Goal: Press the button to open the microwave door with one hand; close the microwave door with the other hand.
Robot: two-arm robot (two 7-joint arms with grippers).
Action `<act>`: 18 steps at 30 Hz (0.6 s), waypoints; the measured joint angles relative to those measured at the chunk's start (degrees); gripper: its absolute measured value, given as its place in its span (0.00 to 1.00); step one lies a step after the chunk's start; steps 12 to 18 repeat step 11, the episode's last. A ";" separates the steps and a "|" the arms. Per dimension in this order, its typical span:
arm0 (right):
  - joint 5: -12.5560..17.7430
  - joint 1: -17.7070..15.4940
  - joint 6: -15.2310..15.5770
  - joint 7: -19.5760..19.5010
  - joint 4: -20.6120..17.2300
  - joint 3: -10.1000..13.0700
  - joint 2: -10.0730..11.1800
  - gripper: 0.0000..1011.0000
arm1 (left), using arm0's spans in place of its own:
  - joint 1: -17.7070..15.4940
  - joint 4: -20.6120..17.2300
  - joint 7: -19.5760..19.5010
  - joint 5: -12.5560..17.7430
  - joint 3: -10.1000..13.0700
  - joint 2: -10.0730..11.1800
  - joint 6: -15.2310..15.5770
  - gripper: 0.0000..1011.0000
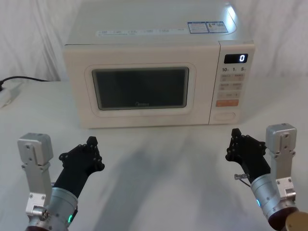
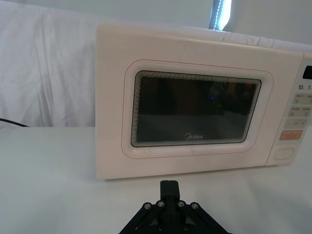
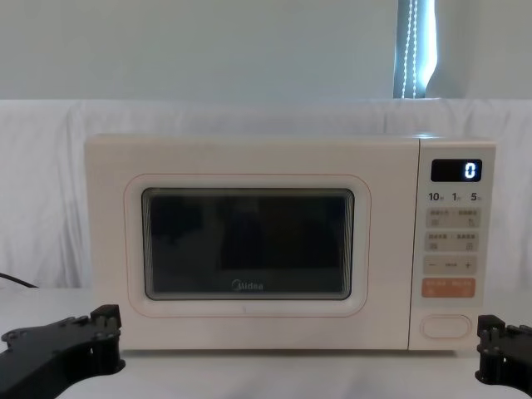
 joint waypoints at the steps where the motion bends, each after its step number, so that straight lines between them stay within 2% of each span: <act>1: 0.00 0.00 0.00 0.00 0.00 0.00 0.00 0.00 | 0.00 0.00 0.00 0.00 0.00 0.00 0.00 0.00; 18: 0.00 0.00 0.00 0.00 0.00 0.00 0.00 0.00 | 0.00 0.00 0.00 0.00 0.00 0.00 0.00 0.00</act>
